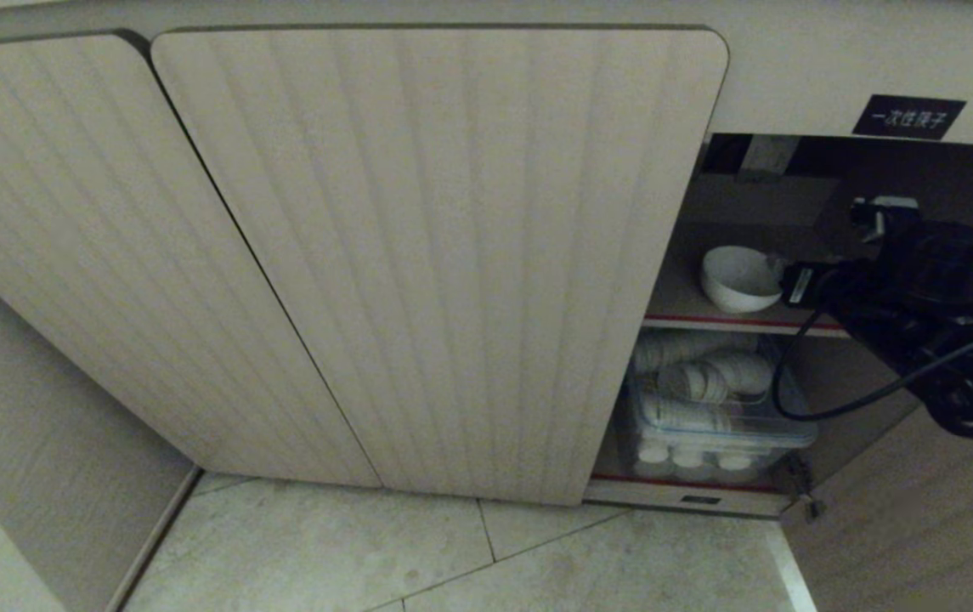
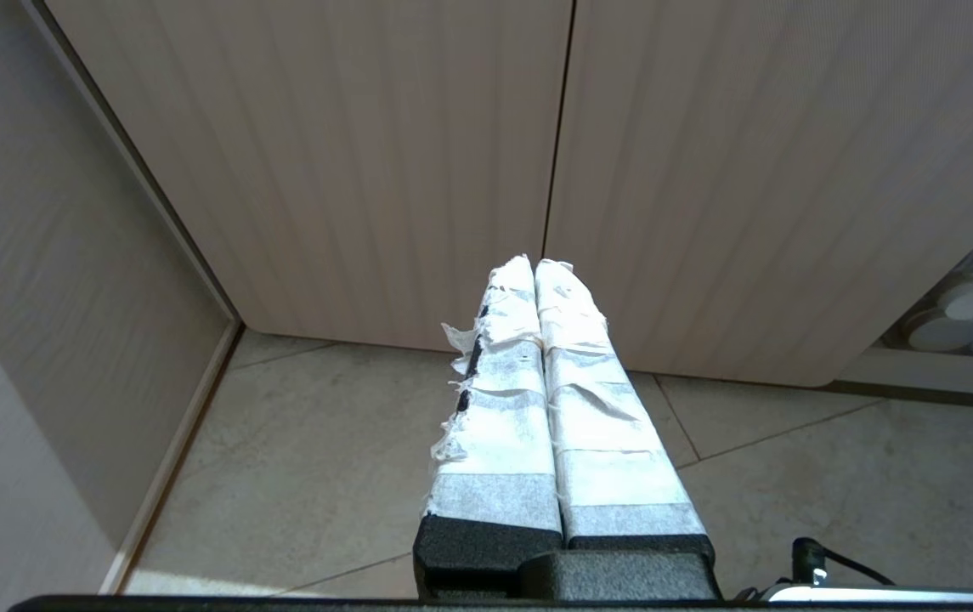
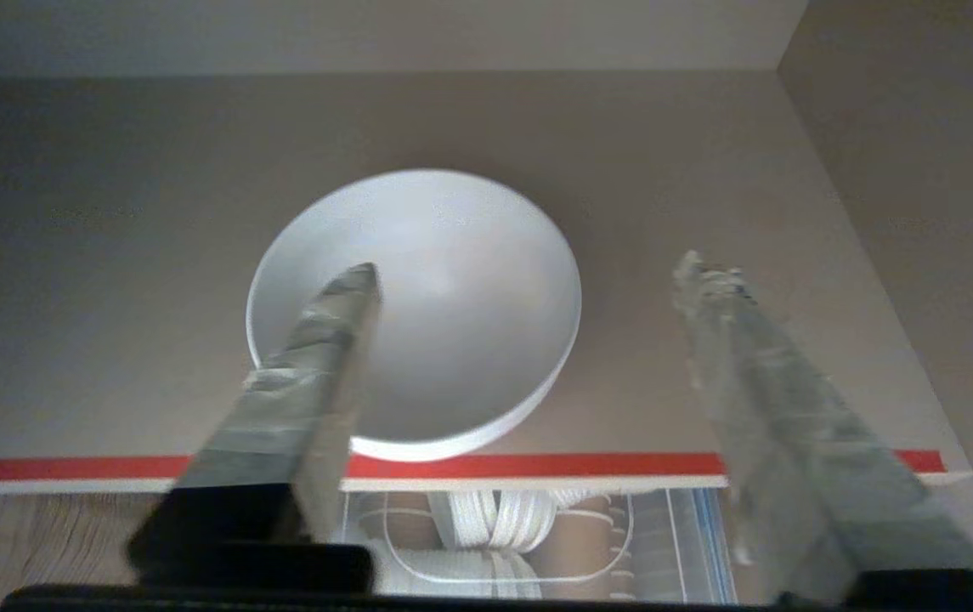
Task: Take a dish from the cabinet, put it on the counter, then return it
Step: Take the bowl from the cabinet
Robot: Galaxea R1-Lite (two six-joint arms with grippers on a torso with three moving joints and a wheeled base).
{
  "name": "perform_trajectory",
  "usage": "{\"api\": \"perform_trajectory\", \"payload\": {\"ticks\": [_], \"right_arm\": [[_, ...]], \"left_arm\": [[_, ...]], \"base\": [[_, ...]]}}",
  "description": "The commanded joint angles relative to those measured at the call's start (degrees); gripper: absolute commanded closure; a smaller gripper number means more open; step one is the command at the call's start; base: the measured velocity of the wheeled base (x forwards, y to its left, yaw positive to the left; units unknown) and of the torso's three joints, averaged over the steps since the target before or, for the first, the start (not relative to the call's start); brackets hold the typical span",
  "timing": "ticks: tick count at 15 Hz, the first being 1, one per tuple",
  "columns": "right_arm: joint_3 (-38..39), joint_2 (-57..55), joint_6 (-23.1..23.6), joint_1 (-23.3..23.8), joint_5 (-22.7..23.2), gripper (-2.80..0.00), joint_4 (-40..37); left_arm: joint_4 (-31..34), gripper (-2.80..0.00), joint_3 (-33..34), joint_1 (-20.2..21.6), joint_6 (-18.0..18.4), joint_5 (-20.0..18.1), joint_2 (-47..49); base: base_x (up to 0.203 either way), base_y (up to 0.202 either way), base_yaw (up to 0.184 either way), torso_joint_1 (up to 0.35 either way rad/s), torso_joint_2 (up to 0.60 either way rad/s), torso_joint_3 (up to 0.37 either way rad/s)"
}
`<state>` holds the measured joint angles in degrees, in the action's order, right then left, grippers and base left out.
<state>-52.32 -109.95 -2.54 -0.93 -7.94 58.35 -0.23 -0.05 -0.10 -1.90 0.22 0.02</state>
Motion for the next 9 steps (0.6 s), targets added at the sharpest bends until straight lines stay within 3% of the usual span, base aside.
{"api": "perform_trajectory", "payload": {"ticks": [1,9], "right_arm": [[-1.5,-1.1,-0.1,0.0,-0.1,-2.8,0.0],[-4.1,-2.8,-0.1,0.6,-0.1,-2.8,-0.1]], "left_arm": [[0.0,0.0,0.0,0.0,0.0,0.0,0.0],[0.0,0.0,0.0,0.0,0.0,0.0,0.0]], "base": [[0.0,0.0,0.0,0.0,0.0,0.0],[0.0,0.0,0.0,0.0,0.0,0.0]]}}
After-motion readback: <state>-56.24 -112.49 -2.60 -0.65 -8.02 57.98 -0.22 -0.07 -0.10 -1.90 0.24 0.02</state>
